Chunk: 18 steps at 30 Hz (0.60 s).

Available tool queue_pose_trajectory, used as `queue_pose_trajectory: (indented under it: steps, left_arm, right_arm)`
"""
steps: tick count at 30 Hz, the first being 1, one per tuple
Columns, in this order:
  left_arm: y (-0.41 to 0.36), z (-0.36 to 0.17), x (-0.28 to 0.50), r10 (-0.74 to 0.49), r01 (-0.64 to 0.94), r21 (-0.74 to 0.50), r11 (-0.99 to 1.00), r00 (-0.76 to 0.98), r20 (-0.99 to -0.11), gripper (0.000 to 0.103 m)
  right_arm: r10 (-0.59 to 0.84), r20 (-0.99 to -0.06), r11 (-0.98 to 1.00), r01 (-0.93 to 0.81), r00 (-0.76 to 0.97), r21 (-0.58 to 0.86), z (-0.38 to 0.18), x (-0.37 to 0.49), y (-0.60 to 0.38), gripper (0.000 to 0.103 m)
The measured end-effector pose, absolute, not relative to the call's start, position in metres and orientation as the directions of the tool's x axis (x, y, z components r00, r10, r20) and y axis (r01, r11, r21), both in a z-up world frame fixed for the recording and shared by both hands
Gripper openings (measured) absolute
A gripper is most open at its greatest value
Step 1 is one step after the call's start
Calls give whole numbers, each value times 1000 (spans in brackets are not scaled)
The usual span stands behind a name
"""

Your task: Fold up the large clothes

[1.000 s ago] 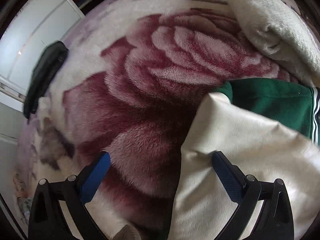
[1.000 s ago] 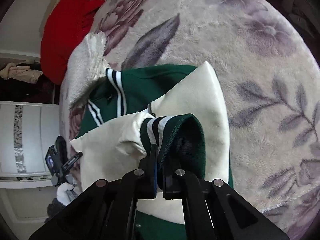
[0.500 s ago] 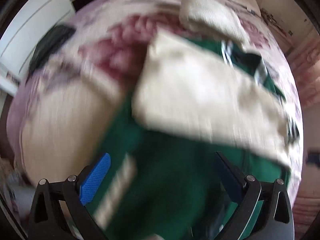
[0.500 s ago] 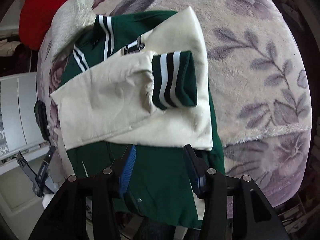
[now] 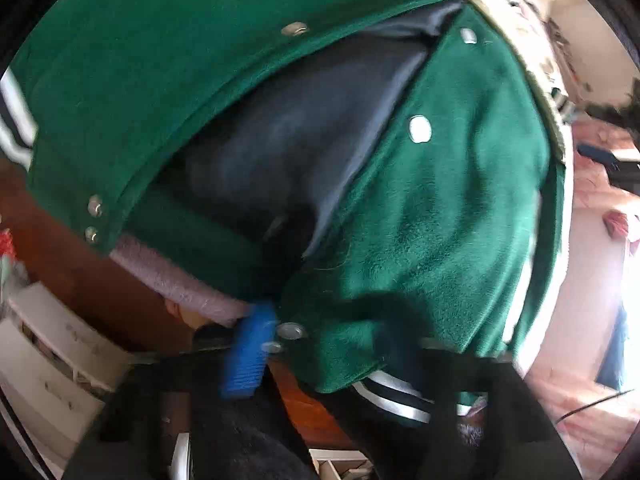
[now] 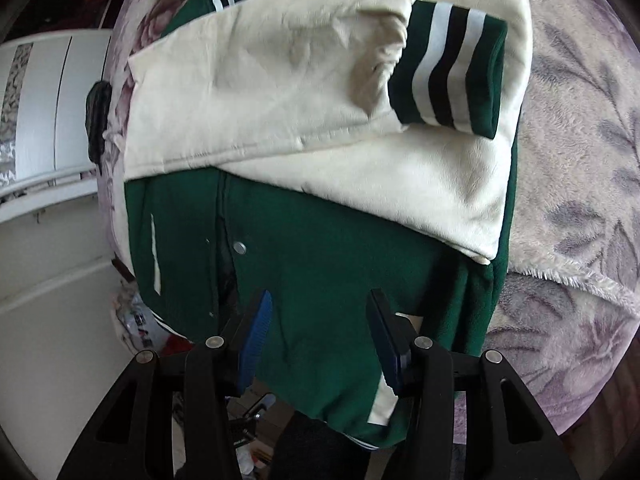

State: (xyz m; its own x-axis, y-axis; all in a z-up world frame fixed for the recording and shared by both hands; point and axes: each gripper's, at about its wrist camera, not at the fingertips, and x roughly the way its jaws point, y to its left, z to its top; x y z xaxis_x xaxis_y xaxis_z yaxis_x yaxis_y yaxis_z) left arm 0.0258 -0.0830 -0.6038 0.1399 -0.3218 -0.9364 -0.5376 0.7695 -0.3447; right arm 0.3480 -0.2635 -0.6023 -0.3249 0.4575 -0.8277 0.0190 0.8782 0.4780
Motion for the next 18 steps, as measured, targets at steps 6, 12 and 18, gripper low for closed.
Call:
queue_pose_trajectory:
  steps: [6, 12, 18]
  left_arm:
    - [-85, -552, 19, -214, -521, -309, 796, 235, -948, 16]
    - [-64, -547, 5, -155, -555, -276, 785, 256, -954, 16]
    - [-45, -583, 5, -153, -598, -274, 754, 245, -957, 16]
  right_arm:
    - [413, -830, 892, -19, -376, 452, -624, 330, -254, 52]
    - [410, -829, 880, -75, -381, 470, -608, 333, -231, 52]
    - [450, -833, 863, -85, -322, 498, -579, 388, -226, 52]
